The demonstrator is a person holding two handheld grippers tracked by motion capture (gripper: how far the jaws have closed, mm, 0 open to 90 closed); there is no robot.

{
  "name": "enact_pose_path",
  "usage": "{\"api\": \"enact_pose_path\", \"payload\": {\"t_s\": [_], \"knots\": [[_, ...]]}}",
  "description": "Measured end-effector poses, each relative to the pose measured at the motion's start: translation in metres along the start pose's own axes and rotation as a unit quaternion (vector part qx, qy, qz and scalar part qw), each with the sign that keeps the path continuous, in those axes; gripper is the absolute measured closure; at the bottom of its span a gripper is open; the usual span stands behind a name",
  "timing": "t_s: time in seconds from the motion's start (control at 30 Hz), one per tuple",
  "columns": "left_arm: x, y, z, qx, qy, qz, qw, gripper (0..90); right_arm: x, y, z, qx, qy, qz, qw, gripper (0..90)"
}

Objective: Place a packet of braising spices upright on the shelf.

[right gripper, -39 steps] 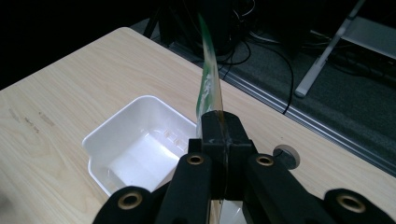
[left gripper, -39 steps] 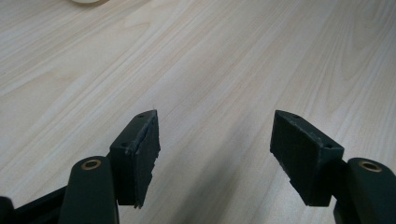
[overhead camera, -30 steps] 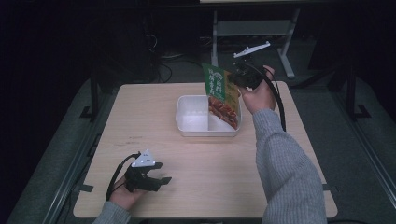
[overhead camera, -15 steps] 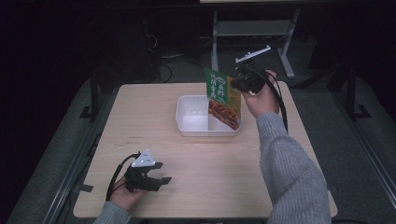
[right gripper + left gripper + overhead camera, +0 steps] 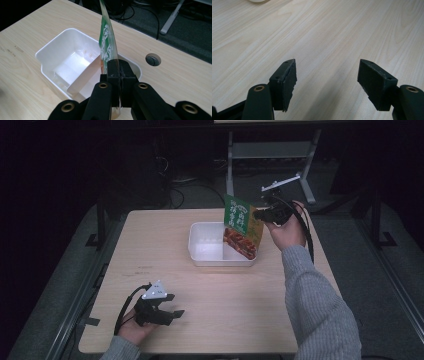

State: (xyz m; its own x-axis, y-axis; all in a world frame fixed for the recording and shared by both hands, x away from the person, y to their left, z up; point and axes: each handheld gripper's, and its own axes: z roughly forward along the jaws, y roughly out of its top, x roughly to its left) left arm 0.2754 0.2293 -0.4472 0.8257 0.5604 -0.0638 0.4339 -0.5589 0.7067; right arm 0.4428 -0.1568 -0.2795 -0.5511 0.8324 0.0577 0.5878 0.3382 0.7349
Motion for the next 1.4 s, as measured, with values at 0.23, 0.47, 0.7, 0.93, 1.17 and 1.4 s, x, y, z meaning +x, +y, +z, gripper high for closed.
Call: {"api": "enact_pose_path", "payload": {"t_s": [0.23, 0.47, 0.7, 0.93, 1.17, 1.4], "knots": [[0.0, 0.0, 0.0, -0.003, -0.001, -0.003, 1.0, 30.3, -0.007, -0.006, -0.002, 0.002, 0.013, 0.018, 0.9998, 87.7], [0.0, 0.0, 0.0, -0.006, 0.001, -0.007, 1.0, 30.2, -0.012, -0.01, -0.004, 0.001, 0.04, 0.034, 0.9986, 83.8], [0.0, 0.0, 0.0, -0.008, 0.004, -0.009, 0.9999, 30.2, -0.013, -0.015, -0.007, 0.01, 0.065, 0.033, 0.9973, 70.4], [0.001, 0.0, -0.001, -0.006, 0.004, -0.006, 1.0, 30.2, -0.019, -0.022, -0.012, 0.01, 0.071, 0.045, 0.9964, 59.4], [0.001, 0.0, -0.001, -0.005, 0.005, -0.005, 1.0, 30.1, -0.022, -0.034, -0.013, 0.01, 0.078, 0.047, 0.9958, 51.5], [0.002, 0.0, -0.001, -0.005, 0.005, -0.007, 0.9999, 30.1, -0.026, -0.046, -0.014, 0.008, 0.086, 0.055, 0.9948, 48.7]]}}
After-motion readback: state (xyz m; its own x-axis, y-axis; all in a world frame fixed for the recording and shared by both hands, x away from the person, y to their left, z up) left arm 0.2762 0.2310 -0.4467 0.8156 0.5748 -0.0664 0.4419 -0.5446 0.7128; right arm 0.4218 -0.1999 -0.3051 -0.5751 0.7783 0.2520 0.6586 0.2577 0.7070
